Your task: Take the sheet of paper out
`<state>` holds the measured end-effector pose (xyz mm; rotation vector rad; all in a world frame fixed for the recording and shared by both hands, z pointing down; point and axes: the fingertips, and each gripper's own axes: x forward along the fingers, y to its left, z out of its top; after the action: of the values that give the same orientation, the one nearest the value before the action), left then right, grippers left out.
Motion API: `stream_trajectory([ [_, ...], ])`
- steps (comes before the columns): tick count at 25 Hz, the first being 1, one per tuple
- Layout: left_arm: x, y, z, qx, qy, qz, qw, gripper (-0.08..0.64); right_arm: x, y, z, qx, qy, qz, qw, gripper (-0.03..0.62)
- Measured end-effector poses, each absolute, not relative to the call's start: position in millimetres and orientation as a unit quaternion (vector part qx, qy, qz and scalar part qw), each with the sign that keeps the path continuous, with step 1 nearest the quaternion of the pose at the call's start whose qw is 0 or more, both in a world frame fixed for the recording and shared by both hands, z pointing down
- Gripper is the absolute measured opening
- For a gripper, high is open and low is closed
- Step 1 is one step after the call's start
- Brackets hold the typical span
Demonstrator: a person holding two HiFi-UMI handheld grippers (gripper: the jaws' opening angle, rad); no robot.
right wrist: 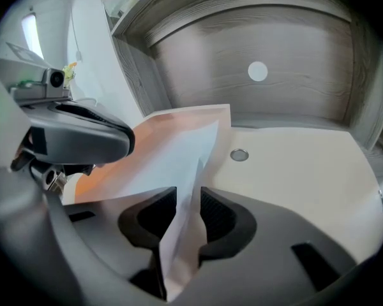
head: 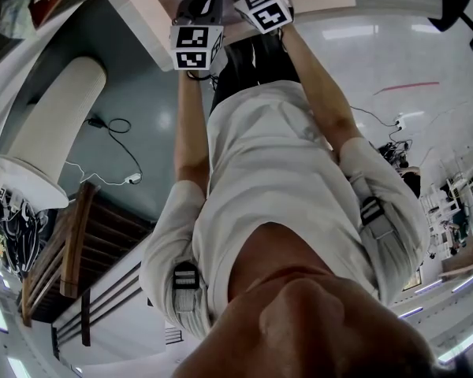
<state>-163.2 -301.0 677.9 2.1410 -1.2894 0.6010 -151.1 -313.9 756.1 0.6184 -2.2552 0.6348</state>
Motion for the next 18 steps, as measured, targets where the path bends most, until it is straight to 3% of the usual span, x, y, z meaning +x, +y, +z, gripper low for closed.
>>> stream_trajectory([
  [6, -161.8, -301.5, 678.7, 0.798, -0.482, 0.224, 0.283, 0.011, -153.1, -314.5, 760.8, 0.235, -0.867, 0.242, 0.366, 0.121],
  [18, -160.5, -301.1, 677.9, 0.8, -0.481, 0.223, 0.282, 0.011, -147.6, -319.6, 761.8, 0.251, -0.864, 0.232, 0.369, 0.023],
])
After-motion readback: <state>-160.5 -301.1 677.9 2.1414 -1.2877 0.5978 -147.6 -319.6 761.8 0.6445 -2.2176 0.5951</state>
